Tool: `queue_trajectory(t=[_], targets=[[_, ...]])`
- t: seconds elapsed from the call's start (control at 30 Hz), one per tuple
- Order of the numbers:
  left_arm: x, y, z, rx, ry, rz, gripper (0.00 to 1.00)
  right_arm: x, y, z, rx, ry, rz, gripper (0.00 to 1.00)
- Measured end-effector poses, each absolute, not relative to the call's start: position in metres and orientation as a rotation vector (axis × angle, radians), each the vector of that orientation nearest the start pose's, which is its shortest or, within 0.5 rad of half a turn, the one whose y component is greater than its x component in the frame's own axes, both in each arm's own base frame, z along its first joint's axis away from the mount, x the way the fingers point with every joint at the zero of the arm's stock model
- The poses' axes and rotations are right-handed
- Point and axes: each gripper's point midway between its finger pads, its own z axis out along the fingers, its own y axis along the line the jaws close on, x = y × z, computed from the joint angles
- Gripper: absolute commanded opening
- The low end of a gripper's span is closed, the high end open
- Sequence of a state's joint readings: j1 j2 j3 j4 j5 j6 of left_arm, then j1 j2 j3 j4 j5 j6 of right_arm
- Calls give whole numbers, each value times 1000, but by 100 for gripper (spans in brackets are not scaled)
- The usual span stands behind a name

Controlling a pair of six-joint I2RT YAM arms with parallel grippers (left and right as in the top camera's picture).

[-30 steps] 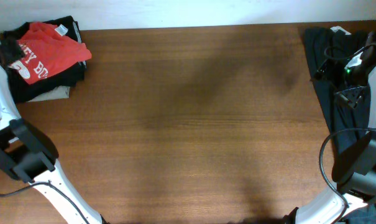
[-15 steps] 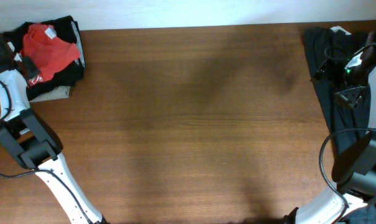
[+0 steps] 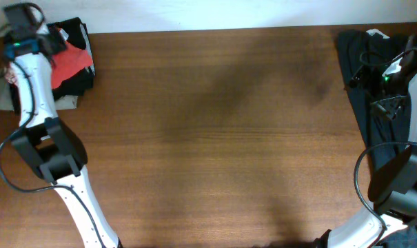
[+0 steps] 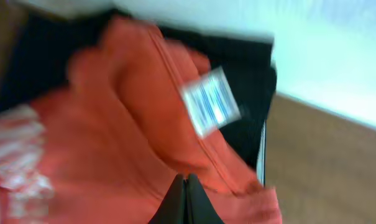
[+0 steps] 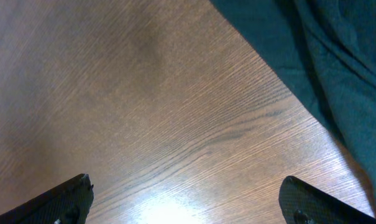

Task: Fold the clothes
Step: 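Open the left gripper and lift it off the stacked shirt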

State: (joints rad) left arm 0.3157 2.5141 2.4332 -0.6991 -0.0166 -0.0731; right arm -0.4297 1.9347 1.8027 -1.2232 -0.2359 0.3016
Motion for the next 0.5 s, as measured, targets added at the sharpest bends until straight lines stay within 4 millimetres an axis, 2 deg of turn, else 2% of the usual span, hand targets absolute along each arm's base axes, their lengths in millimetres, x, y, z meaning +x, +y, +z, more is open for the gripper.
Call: queue_trajectory(t=[0.07, 0.1, 0.2, 0.23, 0.37, 0.43, 0.5], targets=[[622, 196, 104, -460, 2373, 156, 1, 395, -137, 152, 1000, 2716, 322, 99], [621, 193, 81, -465, 2413, 171, 1, 395, -137, 152, 1000, 2717, 322, 99], [608, 188, 45, -478, 2511, 157, 0, 395, -137, 152, 1001, 2716, 322, 99], [606, 186, 42, -475, 2527, 142, 0, 395, -137, 152, 1001, 2716, 322, 99], [608, 174, 50, -450, 2532, 72, 1, 395, -137, 152, 1001, 2716, 322, 99], [618, 167, 76, -420, 2475, 57, 1, 395, -137, 152, 1000, 2716, 322, 99], [630, 163, 122, -388, 2370, 65, 2, 395, -137, 152, 1000, 2716, 322, 99]])
